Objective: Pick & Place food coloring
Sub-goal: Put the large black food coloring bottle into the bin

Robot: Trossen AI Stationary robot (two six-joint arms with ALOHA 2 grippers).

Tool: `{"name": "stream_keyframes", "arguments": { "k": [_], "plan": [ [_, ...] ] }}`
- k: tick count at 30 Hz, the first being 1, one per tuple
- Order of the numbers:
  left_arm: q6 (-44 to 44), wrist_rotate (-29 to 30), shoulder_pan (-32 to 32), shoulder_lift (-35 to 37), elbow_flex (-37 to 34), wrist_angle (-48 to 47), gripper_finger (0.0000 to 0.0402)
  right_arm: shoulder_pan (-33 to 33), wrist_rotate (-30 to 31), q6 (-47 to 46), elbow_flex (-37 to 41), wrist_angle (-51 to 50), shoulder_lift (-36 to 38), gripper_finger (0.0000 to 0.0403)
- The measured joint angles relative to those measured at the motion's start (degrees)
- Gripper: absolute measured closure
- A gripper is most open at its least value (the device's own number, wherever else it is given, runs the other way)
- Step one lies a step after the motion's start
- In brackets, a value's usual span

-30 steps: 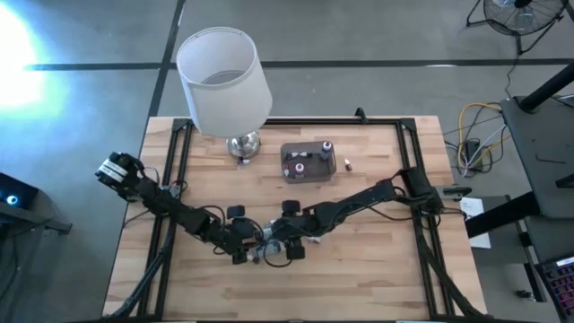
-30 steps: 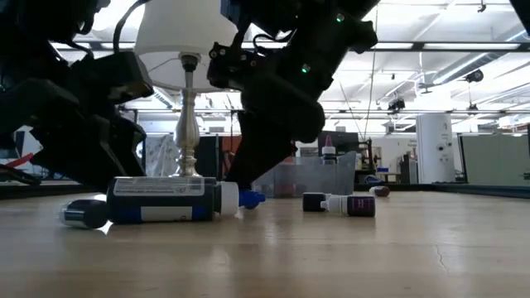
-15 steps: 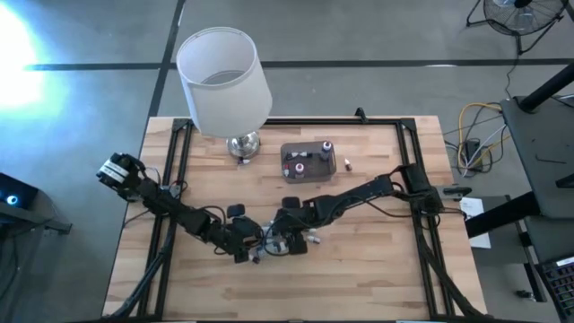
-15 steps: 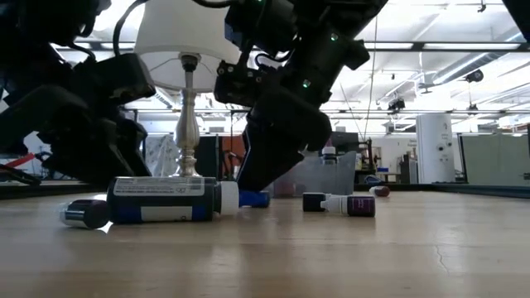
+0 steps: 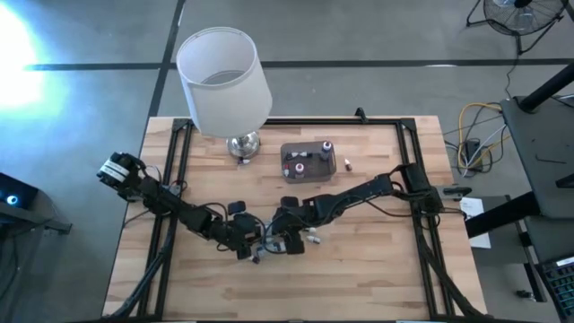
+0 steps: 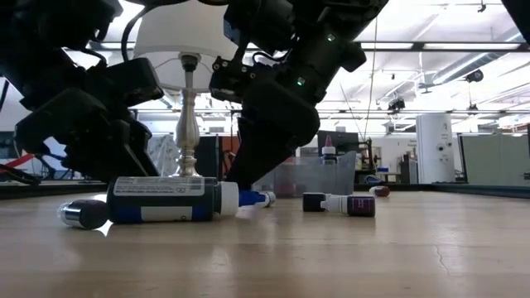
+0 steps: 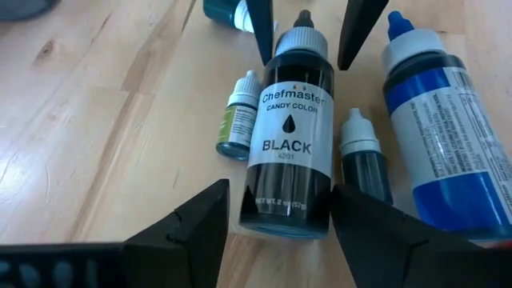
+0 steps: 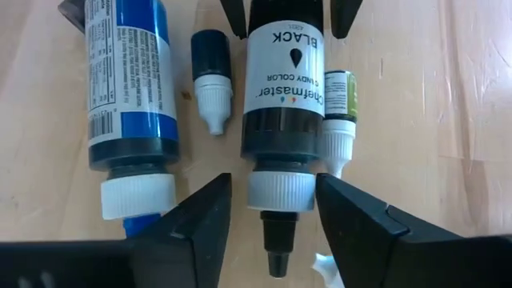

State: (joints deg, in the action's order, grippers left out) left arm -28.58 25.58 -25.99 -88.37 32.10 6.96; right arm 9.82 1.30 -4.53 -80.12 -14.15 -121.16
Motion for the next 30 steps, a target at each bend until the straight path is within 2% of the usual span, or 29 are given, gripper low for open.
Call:
{"name": "stream_keyframes", "arguments": {
  "k": [6,15,20,23,30],
  "plan": [
    [0.02,-0.13,0.01,0.02,0.0,-0.02,0.0207,-0.09,-0.02,-2.94,0.48,0.37,0.0,0.0247],
    [-0.04,-0.2,0.01,-0.29,0.0,-0.04,0.0207,-0.13,0.0,-3.0,1.33,2.27,0.0,0.0239],
    [-0.04,-0.23,0.01,-0.31,0.0,-0.04,0.0207,-0.13,0.09,-1.9,0.91,1.84,0.0,0.0277],
    [-0.07,-0.26,0.01,0.3,0.0,-0.35,0.0207,-0.13,0.22,-0.66,-0.37,-2.83,0.15,0.0302],
    [0.11,-0.16,0.01,3.54,1.13,-1.44,0.0207,-0.56,5.17,4.27,-4.87,-19.31,3.35,0.0292]
  ]
}}
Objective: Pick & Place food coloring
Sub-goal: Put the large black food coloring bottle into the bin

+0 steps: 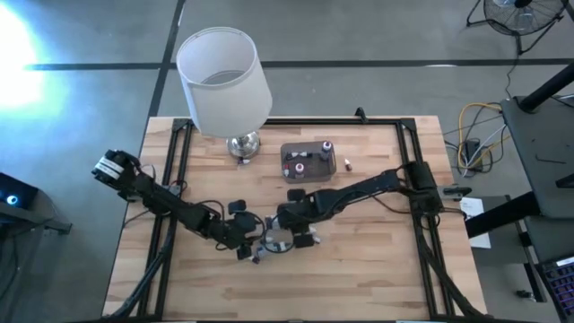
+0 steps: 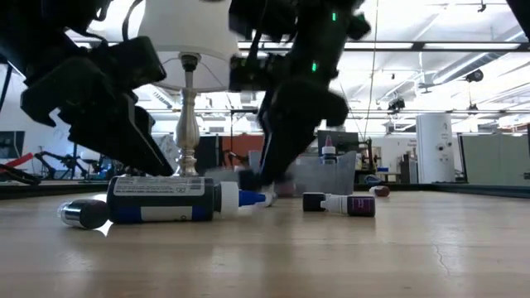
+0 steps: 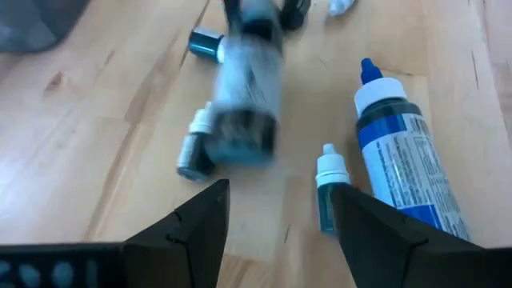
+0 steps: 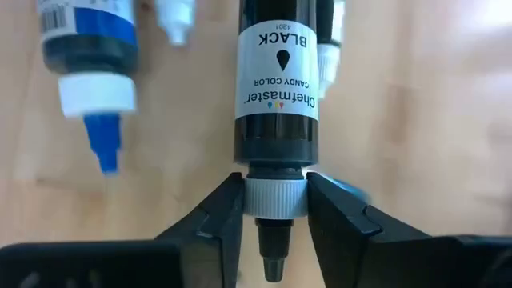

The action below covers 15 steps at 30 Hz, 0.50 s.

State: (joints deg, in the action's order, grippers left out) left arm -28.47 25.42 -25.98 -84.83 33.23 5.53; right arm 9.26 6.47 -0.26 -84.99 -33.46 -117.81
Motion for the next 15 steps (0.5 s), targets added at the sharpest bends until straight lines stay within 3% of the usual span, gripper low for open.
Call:
{"name": "stream_keyframes", "arguments": {
  "k": [7,15],
  "plan": [
    [0.14,0.2,0.02,1.67,0.37,-1.73,0.0207,-1.31,4.46,6.36,-5.17,-15.96,8.15,0.028],
    [-0.15,2.59,0.02,1.67,1.15,-1.71,0.0207,-3.39,5.31,2.47,-6.64,-41.85,9.85,0.0287]
  ]
}}
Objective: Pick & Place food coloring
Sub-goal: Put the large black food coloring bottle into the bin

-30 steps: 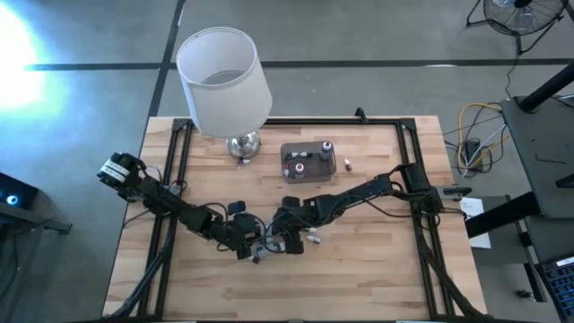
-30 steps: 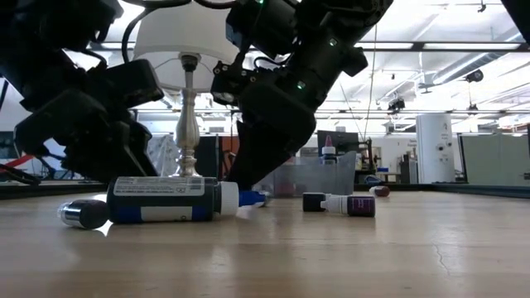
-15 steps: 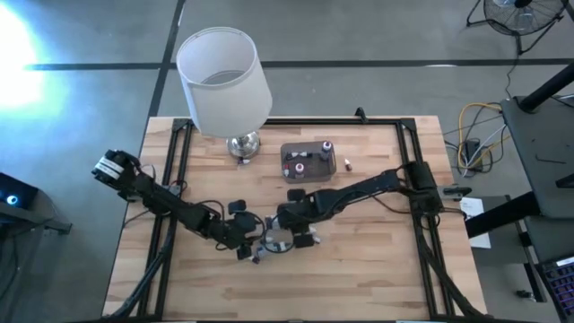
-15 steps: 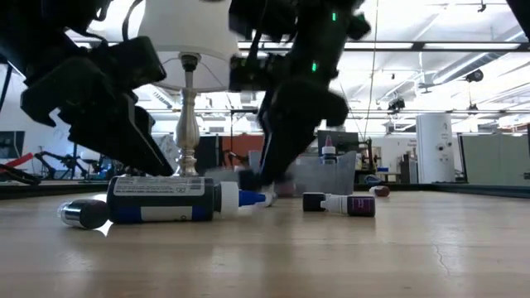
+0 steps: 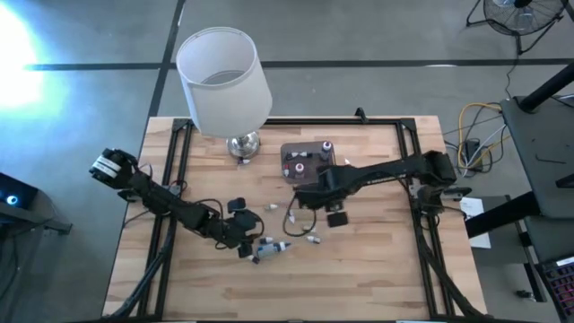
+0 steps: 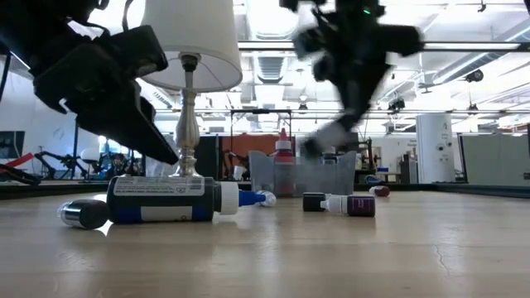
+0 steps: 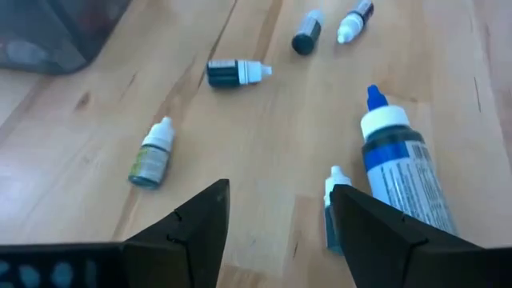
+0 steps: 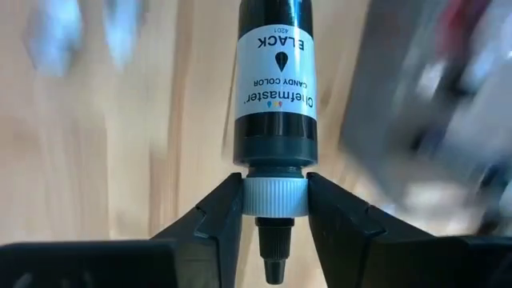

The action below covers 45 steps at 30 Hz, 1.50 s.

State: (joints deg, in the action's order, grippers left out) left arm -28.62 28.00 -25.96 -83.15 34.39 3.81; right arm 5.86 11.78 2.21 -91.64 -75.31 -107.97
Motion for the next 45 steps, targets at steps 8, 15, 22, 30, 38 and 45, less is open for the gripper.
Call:
{"name": "stream_keyframes", "arguments": {
  "k": [8,15,22,30,38,45],
  "plan": [
    [-0.64,0.14,0.0,0.0,0.4,0.08,0.0207,-2.66,-5.67,-2.91,0.81,-14.1,-6.77,0.0283],
    [-4.5,0.16,0.0,-0.04,0.27,-0.1,0.0207,-2.59,-9.02,-4.82,0.87,-14.79,-10.25,0.0283],
    [-4.25,0.27,0.0,-0.04,0.22,0.02,0.0207,-2.49,-8.12,-4.84,0.9,-14.64,-8.99,0.0282],
    [-3.13,1.69,0.04,-0.04,0.09,0.02,0.0207,-2.49,-6.24,-5.9,0.19,-14.66,-7.73,0.0263],
    [-3.08,2.13,0.13,-0.04,0.09,0.01,0.0207,-2.55,-6.22,-5.69,0.15,-14.67,-7.71,0.0197],
    [-3.48,2.13,0.11,-0.04,0.09,0.0,0.0207,-2.51,-6.83,-13.39,0.45,-12.93,-6.89,0.0186]
  ]
}}
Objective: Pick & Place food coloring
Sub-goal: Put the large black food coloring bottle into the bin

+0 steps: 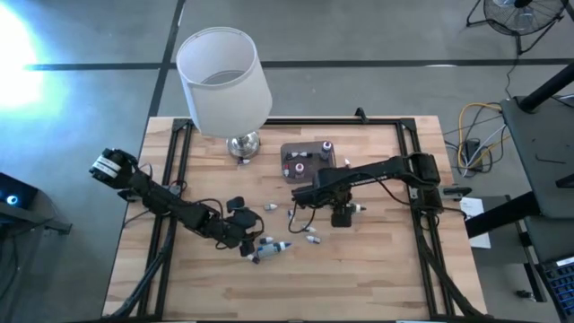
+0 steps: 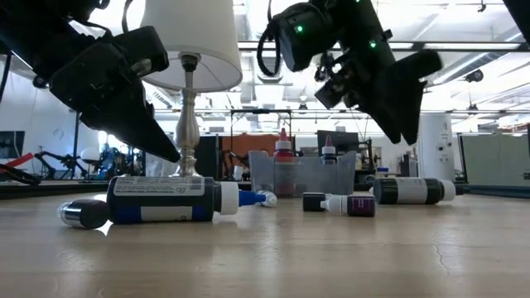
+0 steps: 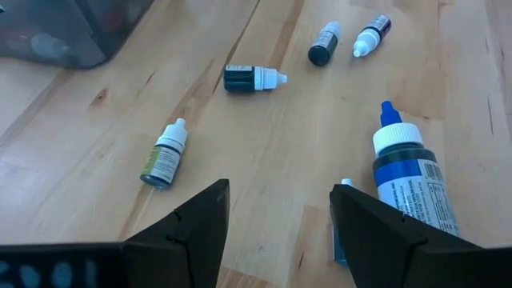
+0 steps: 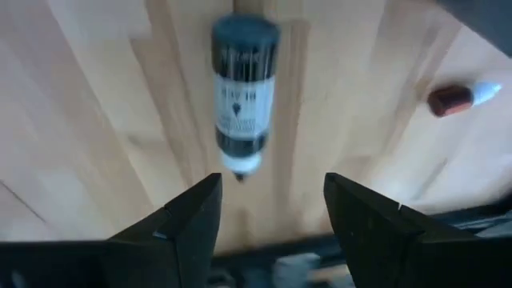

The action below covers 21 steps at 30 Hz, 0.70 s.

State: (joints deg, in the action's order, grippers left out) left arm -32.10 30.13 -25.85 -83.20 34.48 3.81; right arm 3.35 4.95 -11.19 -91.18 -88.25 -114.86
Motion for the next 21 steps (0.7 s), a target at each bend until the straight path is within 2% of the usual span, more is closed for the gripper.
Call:
{"name": "stream_keyframes", "arguments": {
  "k": [2,5,7,11,16,18,21],
  "plan": [
    [-0.82,0.0,0.0,0.0,0.0,-0.01,0.0207,-0.26,-3.42,-7.7,1.68,4.7,2.17,0.0186],
    [-2.27,-0.07,0.0,0.0,0.0,-0.11,0.0207,-0.35,-5.01,-26.8,6.45,14.11,7.63,0.0186],
    [-2.97,-0.11,0.0,0.0,-0.02,-0.15,0.0207,-0.23,-1.99,-43.04,10.0,18.38,12.0,0.0186],
    [-3.03,-0.2,0.0,0.0,-0.04,-0.13,0.0207,2.55,4.4,-76.99,18.26,19.91,20.95,0.0186],
    [-2.5,-0.11,0.04,0.0,-0.06,-0.09,0.0207,8.35,5.02,-119.2,32.32,24.3,29.5,0.0186],
    [-2.49,-0.09,0.21,0.0,-0.04,-0.01,0.0207,9.09,4.09,-124.67,37.47,30.39,31.52,0.0186],
    [-2.49,-0.03,0.31,0.0,-0.04,0.07,0.0207,8.18,2.6,-124.0,42.61,39.86,31.99,0.0186]
  ]
}}
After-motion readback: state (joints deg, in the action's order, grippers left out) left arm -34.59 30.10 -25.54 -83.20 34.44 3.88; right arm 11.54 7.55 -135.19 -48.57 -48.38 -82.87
